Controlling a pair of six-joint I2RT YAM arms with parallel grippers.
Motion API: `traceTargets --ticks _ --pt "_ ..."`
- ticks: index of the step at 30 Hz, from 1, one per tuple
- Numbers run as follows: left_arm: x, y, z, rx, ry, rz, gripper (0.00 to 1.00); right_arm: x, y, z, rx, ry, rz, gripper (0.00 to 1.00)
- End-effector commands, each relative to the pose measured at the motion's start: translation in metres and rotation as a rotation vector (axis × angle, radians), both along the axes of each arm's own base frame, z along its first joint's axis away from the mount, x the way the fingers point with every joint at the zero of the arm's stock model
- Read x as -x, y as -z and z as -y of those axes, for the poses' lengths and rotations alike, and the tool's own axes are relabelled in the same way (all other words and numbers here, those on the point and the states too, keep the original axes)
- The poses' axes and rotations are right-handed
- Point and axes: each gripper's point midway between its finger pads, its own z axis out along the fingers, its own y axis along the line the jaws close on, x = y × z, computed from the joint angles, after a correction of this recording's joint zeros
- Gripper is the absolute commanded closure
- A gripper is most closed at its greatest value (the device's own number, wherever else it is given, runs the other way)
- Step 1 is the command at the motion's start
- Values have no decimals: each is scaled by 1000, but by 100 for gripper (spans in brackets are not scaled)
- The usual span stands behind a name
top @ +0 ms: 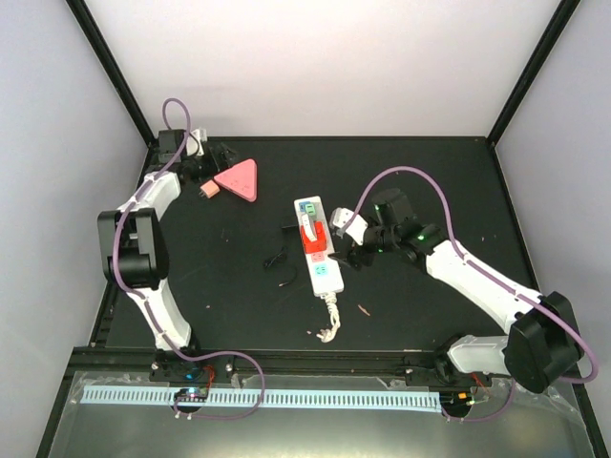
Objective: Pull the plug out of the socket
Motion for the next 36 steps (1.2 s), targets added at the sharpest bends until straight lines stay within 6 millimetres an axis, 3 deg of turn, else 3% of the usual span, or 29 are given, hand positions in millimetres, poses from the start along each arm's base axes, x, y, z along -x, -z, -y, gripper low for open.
traceTargets --ticks 1,5,11,16,19,22,29,36 --pt "26 -26 8 -101 63 48 1 -11 -8 -2 -72 53 -58 15" --pt "58 -50 36 -217 201 114 1 -19 -3 4 -102 108 -155 15" --pt "109 -60 67 -295 334 156 1 -15 8 3 -137 155 -349 5" --pt "153 -63 115 -400 577 223 1 -10 22 1 -128 158 -432 1" --pt "188 -74 147 -450 826 394 1 -19 23 5 -132 184 -347 1" --pt "211 -82 163 -508 1056 600 1 -21 22 3 -158 176 -316 1" --pt "229 -73 164 -817 1532 901 2 -20 14 2 -189 147 -334 1" --pt "226 -57 178 -972 1797 1077 10 -35 -2 25 -265 191 -355 1"
